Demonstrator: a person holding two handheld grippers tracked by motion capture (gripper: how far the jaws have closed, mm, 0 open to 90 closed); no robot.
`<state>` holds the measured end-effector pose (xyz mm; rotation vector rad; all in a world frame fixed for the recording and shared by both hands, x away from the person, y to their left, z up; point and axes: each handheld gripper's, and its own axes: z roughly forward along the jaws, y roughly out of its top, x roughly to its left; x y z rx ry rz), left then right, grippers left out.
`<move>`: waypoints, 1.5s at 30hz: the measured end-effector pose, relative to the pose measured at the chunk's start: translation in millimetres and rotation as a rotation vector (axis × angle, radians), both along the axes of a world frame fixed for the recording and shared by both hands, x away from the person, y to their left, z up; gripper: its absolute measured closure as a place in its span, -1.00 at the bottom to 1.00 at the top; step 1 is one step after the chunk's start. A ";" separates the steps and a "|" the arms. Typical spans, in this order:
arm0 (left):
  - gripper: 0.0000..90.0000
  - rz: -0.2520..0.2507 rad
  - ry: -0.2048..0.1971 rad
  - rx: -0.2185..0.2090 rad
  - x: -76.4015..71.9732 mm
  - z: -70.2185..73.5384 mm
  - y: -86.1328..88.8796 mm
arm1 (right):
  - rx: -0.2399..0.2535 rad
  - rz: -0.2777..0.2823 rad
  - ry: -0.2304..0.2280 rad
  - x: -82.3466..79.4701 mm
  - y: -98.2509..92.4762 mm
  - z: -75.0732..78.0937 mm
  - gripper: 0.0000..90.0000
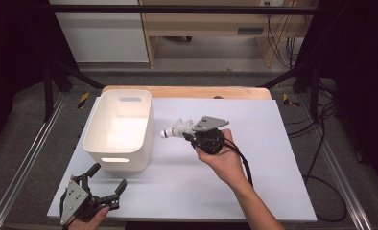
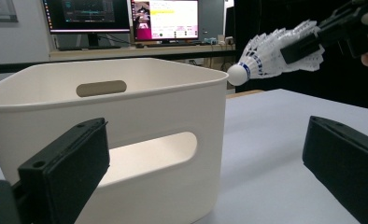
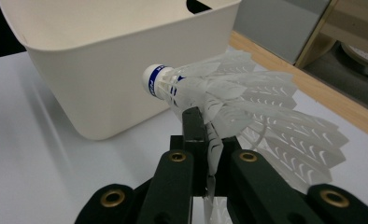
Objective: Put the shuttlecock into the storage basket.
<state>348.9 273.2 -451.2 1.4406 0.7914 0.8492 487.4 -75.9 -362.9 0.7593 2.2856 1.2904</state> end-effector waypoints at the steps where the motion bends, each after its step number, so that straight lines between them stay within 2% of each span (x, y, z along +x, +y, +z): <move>1: -0.98 0.000 0.000 0.000 0.0 0.0 0.1 | -0.005 0.008 -0.007 0.9 3.2 4.9 0.98; 8: -0.99 -0.003 -0.002 0.001 0.3 0.1 -0.2 | -0.027 0.041 -0.028 7.3 18.6 24.6 0.98; 12: -0.99 -0.001 0.002 -0.001 1.4 -0.2 -0.3 | -0.018 0.048 -0.023 13.6 23.8 31.7 0.98; 35: -0.98 -0.020 0.016 0.017 12.7 -2.7 -7.1 | -0.007 0.056 -0.036 35.2 38.5 54.6 0.98; 40: -0.98 -0.020 0.016 0.021 12.1 -3.1 -7.6 | -0.007 0.070 -0.035 38.3 46.7 59.6 0.98; 45: -0.98 -0.020 0.013 0.026 11.4 -2.8 -8.0 | -0.032 0.087 -0.041 41.6 58.9 61.3 0.98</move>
